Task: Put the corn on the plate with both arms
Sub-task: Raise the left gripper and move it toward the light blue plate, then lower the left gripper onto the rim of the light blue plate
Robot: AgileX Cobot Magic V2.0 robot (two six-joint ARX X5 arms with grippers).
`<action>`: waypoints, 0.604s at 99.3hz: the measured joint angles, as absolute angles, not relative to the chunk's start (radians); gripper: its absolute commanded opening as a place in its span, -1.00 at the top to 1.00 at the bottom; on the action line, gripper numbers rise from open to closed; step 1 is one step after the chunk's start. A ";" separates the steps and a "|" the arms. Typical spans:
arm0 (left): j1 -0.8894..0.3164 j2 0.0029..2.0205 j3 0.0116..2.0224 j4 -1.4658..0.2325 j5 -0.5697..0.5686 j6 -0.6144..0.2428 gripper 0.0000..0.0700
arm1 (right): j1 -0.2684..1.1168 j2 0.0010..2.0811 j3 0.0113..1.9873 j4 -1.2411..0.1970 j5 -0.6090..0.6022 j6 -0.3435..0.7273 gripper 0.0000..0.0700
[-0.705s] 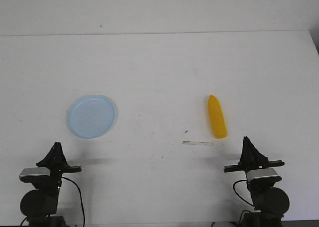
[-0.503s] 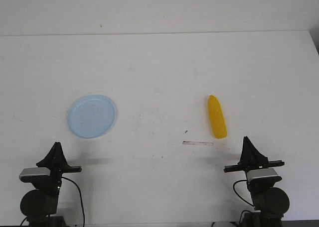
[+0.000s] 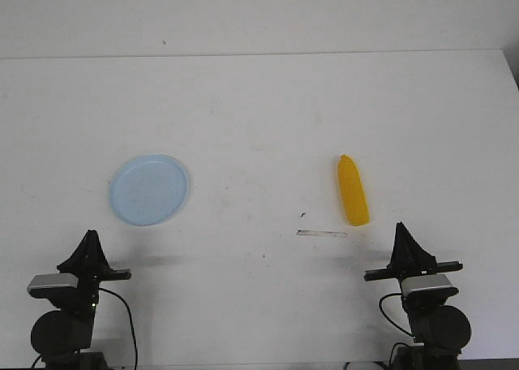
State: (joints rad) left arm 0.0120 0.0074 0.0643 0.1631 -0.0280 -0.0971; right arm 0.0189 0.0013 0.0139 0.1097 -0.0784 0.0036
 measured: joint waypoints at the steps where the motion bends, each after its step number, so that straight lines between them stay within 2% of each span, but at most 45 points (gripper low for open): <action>1: 0.012 0.008 0.070 0.163 -0.028 -0.097 1.00 | 0.019 0.001 0.014 0.110 -0.079 0.004 0.96; 27: 0.012 0.108 0.285 0.127 -0.028 -0.097 1.00 | 0.019 0.001 0.014 0.110 -0.078 0.004 0.96; 60: 0.012 0.500 0.596 -0.066 -0.028 -0.093 1.00 | 0.019 0.001 0.014 0.110 -0.078 0.004 0.96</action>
State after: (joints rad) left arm 0.0120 0.4995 0.5961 -0.0662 -0.0280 -0.0925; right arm 0.0189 0.0013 0.0139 0.1097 -0.0784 0.0036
